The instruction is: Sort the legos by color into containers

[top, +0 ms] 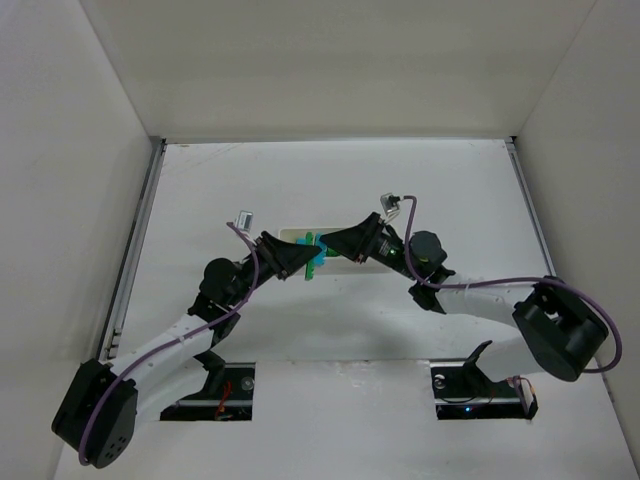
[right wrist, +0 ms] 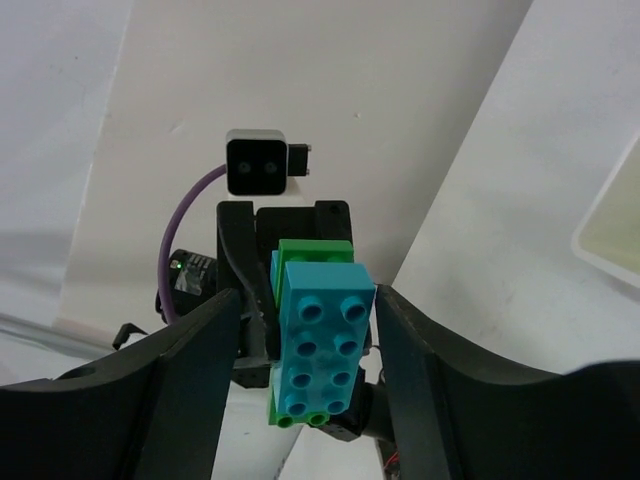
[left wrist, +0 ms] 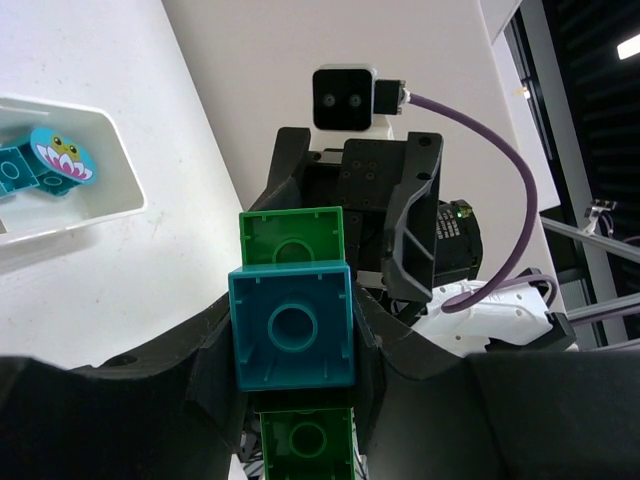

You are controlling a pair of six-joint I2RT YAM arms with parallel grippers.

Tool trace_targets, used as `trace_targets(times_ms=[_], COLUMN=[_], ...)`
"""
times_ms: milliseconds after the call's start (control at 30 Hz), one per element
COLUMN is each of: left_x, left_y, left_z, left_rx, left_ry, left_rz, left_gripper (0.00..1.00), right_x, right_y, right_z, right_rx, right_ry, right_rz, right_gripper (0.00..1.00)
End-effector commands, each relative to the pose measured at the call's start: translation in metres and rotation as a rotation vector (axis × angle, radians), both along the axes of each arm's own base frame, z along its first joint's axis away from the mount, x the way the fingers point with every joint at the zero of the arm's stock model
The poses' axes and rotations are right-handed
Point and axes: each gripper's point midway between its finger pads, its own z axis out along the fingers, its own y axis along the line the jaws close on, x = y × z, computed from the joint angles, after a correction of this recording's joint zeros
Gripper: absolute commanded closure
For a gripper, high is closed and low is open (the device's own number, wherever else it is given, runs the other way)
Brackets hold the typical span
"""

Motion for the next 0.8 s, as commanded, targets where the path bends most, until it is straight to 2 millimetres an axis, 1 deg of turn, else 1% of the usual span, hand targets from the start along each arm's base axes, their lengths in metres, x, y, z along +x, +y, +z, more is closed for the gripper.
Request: trace_targets(times_ms=[0,233,367,467,567,633,767], left_x=[-0.006,-0.009,-0.009,-0.012,-0.012,-0.012,-0.012], left_y=[0.000,-0.002,-0.004,-0.006,-0.007,-0.007,-0.007], left_z=[0.024,0.025,0.024,0.022,0.023,0.022,0.024], left_rx=[-0.053,-0.058,-0.058,-0.055,-0.057,-0.056,-0.058], left_ry=[-0.090,-0.094,-0.094,-0.092,-0.092,-0.091,-0.092], left_rz=[-0.021,-0.032,-0.038,-0.052,-0.055,-0.056,-0.057], left_gripper=[0.81,0.81,0.80,0.79,0.78,0.78,0.78], right_x=[-0.003,-0.001,0.000,-0.001,-0.003,-0.006,-0.004], right_y=[-0.001,0.002,0.002,0.002,0.002,0.003,0.004], right_z=[0.010,0.008,0.011,0.014,0.016,0.019,0.016], right_rx=[0.040,0.044,0.062,0.087,0.109,0.123,0.122], right_ry=[-0.041,-0.031,-0.035,-0.034,-0.035,-0.042,-0.028], right_rz=[0.015,0.021,0.022,0.029,0.043,0.059,0.060], right_gripper=[0.40,0.54,0.57,0.62,0.62,0.58,0.52])
